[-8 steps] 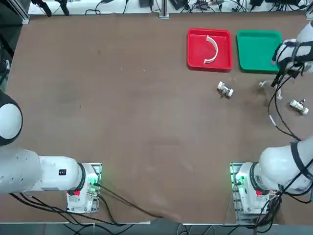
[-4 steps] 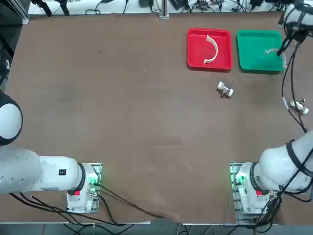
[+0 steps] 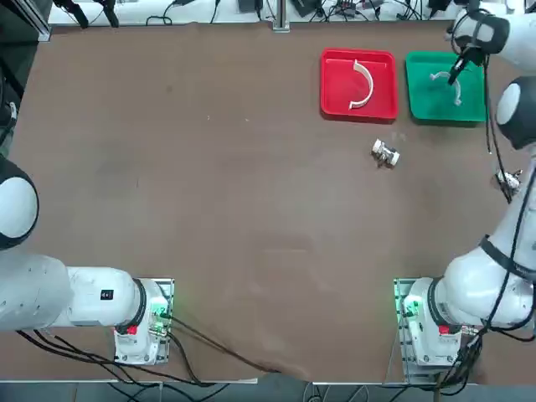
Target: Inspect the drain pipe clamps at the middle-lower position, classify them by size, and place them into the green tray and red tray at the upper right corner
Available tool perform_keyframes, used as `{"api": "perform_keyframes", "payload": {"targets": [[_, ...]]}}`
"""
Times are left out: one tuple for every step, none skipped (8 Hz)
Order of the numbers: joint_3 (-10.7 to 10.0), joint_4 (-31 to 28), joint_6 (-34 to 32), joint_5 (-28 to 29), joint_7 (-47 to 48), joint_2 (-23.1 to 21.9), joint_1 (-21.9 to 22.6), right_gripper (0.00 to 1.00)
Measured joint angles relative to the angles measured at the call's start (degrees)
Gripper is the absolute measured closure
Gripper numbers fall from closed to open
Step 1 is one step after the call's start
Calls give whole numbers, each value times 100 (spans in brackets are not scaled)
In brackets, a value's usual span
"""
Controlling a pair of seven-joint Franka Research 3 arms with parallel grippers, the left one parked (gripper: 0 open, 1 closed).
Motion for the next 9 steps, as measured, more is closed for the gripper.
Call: {"api": "perform_keyframes", "payload": {"targets": [[1,84,-74,0,230,54,66,64],[1,193,-372,1,342,25,111,43],[0,394,-812,1,419,-42,128,25],[-1,733,-1325,78,631,-159,145,7],[1,1095,-1867,252,1049,-367,195,0],[10,1353,-2269,452,1507,-694,279,0],[23,1460,-2531,585,1906,-1112,409,0],[28,1461,-2898,624,2395,-1569,579,0],[31,1405,-3323,628,2896,-2008,729,0]]}}
